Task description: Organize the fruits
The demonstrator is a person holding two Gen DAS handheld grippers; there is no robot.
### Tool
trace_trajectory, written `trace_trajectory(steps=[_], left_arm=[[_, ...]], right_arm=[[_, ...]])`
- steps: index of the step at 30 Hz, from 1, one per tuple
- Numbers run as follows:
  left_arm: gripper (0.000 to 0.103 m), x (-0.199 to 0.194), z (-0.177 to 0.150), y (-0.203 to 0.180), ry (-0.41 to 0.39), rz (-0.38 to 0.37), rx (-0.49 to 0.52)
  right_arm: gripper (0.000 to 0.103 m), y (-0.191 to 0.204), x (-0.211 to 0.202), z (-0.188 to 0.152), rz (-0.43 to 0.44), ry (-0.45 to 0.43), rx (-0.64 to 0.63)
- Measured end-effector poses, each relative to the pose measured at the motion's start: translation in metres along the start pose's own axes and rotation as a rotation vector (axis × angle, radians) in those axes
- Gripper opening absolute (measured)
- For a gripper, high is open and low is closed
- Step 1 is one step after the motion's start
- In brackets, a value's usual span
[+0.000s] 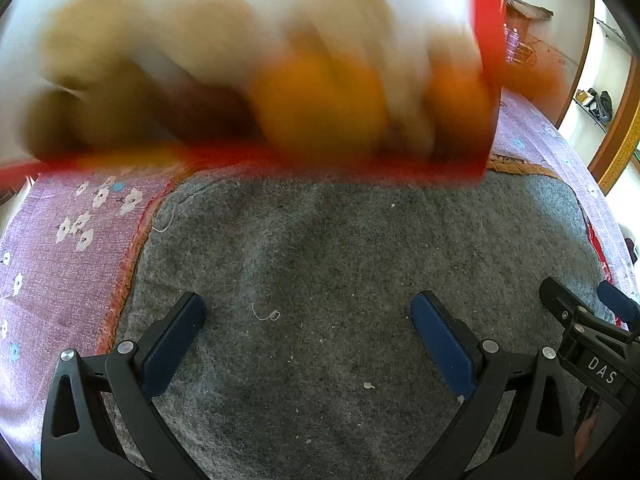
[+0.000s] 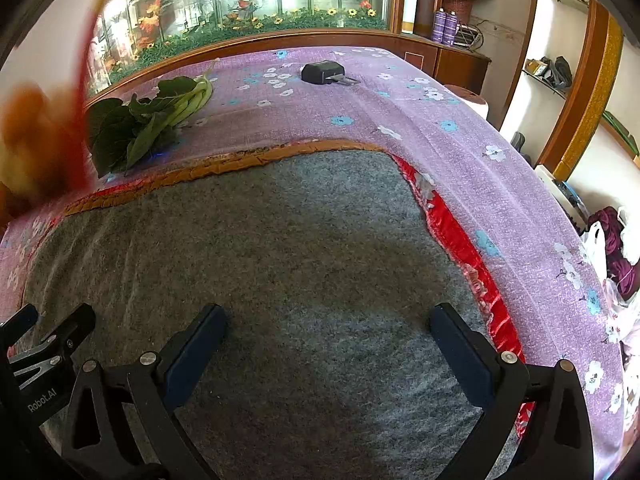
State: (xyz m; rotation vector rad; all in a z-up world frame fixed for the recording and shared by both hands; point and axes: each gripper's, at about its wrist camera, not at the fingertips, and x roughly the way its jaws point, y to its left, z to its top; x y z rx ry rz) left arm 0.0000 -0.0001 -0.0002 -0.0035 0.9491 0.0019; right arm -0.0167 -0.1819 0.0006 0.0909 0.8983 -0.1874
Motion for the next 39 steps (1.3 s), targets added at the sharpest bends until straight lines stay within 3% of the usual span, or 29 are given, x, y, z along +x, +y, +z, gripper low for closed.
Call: trace_trajectory(steps=[39], left_arm=[[0.103,0.0029,-0.0033,0.0004,-0.005,-0.003,0.002]], right_arm=[[0.103,0.0007,0.0023,0.0003,0.005,-0.002,0.002]])
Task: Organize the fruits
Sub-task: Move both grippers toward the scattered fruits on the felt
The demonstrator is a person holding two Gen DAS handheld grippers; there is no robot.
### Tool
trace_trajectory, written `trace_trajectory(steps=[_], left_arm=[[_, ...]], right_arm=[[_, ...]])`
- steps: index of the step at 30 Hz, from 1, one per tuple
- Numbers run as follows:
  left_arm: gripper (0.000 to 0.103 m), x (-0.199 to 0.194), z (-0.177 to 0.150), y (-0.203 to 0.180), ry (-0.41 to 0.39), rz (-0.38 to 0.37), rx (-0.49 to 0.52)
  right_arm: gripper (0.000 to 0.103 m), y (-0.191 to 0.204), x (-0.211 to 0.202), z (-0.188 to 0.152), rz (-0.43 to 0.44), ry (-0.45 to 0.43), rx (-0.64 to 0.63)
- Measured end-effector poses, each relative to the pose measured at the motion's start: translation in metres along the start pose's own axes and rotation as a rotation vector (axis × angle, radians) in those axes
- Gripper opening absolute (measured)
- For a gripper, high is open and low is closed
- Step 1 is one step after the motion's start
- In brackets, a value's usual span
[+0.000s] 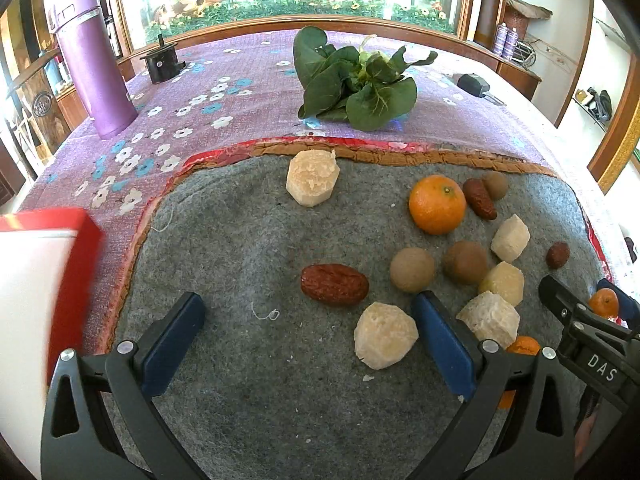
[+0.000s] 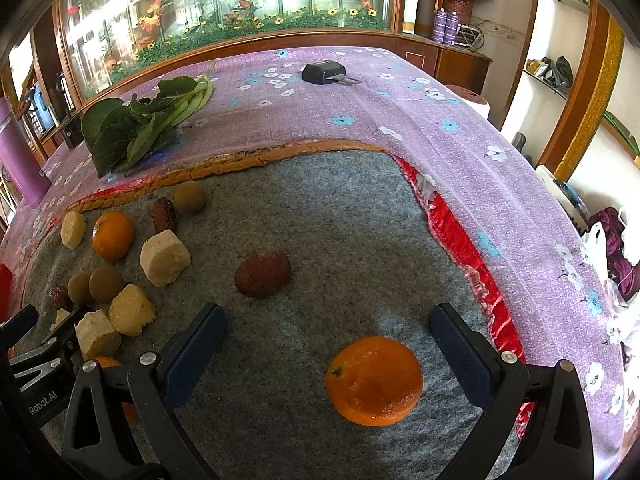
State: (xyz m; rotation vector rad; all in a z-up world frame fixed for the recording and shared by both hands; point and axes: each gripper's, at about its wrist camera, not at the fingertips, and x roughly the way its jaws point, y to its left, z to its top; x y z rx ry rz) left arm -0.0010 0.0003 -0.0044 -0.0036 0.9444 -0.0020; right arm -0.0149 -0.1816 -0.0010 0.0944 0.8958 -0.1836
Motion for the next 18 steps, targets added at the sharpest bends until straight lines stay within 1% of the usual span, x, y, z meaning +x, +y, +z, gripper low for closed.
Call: trace_trajectory(steps=[18], left_arm=[[0.103,0.0004,-0.0002,0.0001,0.001,0.001,0.000]], right_arm=[[0.103,0.0011,0.0011,0.0007,-0.006,0.009,-0.005]])
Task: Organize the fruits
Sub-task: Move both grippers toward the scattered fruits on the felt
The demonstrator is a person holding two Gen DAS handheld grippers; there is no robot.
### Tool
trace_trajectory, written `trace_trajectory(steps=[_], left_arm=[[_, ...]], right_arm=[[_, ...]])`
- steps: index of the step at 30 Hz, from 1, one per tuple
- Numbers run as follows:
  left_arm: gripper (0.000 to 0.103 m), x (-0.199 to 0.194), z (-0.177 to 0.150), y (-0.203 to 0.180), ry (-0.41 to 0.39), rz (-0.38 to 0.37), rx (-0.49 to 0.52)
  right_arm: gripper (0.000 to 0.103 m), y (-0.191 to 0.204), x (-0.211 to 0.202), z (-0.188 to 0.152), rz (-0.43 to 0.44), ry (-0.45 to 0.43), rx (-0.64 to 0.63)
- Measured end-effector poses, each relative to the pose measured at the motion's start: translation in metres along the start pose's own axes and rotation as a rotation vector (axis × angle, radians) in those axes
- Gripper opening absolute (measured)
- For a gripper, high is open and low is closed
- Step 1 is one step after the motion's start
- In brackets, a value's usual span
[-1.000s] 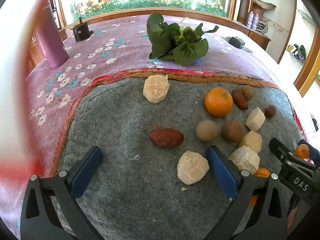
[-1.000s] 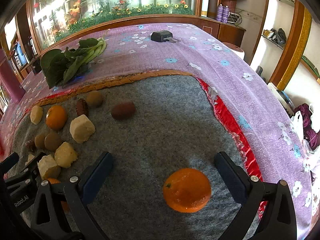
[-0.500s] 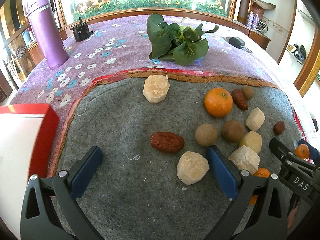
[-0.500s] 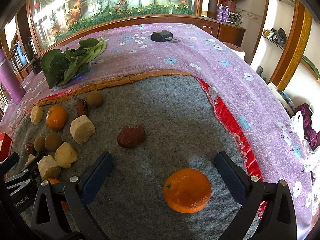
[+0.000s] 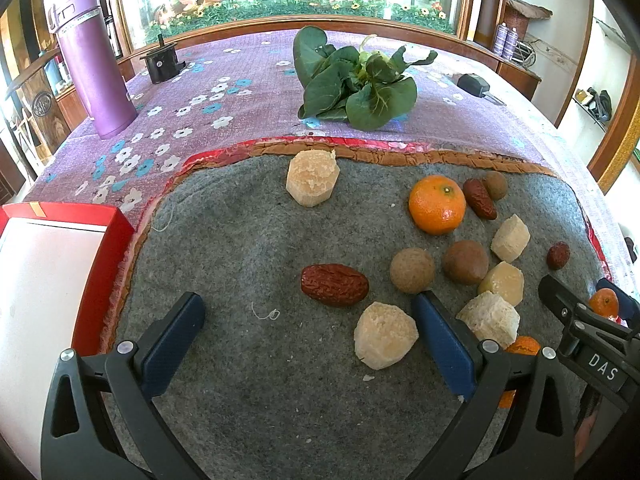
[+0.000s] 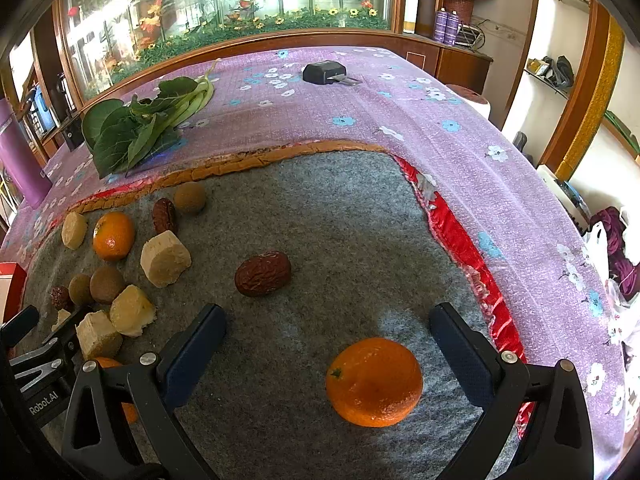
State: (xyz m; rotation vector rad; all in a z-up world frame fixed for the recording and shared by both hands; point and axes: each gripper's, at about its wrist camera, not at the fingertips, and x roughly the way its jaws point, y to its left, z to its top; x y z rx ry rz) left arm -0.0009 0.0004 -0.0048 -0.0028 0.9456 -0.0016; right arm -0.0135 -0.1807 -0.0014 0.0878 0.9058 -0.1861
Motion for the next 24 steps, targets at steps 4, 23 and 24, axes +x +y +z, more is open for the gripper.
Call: trace_trajectory(steps=[4,23,24], left_arm=[[0.103,0.000,0.000,0.000,0.001,0.001,0.000],[0.103,-0.008,-0.004,0.002,0.048,-0.048,0.043],[0.103,-0.018,-0.011,0.007,0.016,-0.040,0.017]], right_arm=[[0.103,0.000,0.000,0.000,0.000,-0.001,0.000],[0.101,-0.103,-0.075,0.003,0.603,-0.149,0.215],[0.101,-0.103,-0.068,0.001,0.595,-0.114,0.239]])
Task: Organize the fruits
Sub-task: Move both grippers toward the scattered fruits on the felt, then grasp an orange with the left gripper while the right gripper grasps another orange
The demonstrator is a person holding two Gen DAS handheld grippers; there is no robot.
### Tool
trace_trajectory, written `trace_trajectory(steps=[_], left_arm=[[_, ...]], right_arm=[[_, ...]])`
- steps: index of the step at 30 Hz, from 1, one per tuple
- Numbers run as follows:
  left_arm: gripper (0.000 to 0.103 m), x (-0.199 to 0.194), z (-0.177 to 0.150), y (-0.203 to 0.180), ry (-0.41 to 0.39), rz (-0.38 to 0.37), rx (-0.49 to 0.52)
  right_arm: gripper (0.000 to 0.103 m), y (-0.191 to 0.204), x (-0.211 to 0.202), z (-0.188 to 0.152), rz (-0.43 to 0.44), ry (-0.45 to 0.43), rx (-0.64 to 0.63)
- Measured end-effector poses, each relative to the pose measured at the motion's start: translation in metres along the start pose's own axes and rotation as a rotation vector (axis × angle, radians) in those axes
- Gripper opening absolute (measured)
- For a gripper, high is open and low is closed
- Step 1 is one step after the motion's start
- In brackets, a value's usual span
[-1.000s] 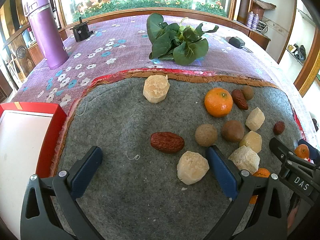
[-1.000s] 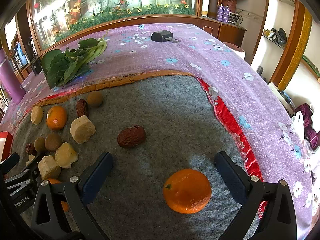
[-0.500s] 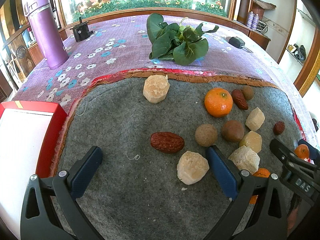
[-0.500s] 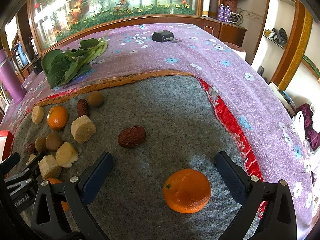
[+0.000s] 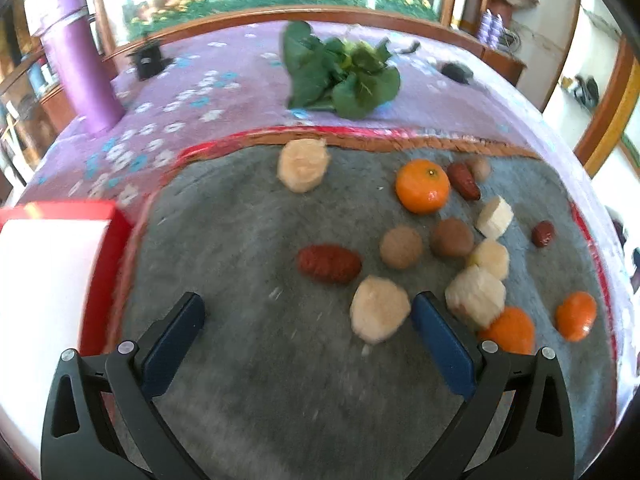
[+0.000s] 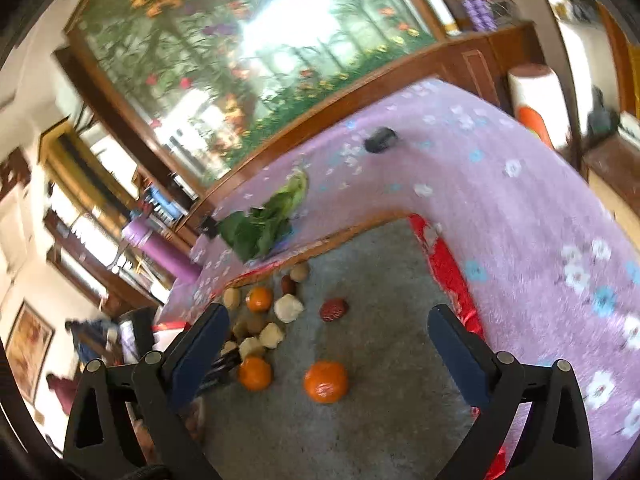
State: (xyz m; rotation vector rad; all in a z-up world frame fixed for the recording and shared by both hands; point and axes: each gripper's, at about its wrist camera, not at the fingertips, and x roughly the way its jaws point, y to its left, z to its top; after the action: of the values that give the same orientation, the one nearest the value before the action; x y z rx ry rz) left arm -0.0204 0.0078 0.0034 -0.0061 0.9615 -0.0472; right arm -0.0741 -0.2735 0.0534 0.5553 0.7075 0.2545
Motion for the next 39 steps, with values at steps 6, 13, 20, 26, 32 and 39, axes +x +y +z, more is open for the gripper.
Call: trace_trajectory(steps=[6,13,20,26,32,39], left_arm=[[0.103,-0.067,-0.026,-0.006,-0.069,-0.002,0.009],[0.103,-0.055,-0.029,-0.048,0.016,-0.007,0.071],[0.103,-0.036,-0.026,-0.075,0.021,-0.030,0.111],[0.103,-0.023,-0.021,-0.078,-0.013,0.009,0.089],[0.070,-0.016,-0.020,-0.075,0.007,-0.054,0.056],[0.032,-0.024,-0.023,-0.072,-0.012,-0.104,0.055]], right_arm=[[0.100,-0.020,0.022,-0.021,0.096,0.040,0.103],[0.101,-0.024,0.029,-0.026,0.055,0.057,0.122],[0.101,-0.027,0.032,-0.024,0.054,0.058,0.138],[0.101,-0.024,0.035,-0.024,0.052,0.072,0.125],[0.101,-0.021,0.037,-0.026,0.047,0.092,0.105],[0.101,-0.009,0.042,-0.030,0.011,0.108,0.033]])
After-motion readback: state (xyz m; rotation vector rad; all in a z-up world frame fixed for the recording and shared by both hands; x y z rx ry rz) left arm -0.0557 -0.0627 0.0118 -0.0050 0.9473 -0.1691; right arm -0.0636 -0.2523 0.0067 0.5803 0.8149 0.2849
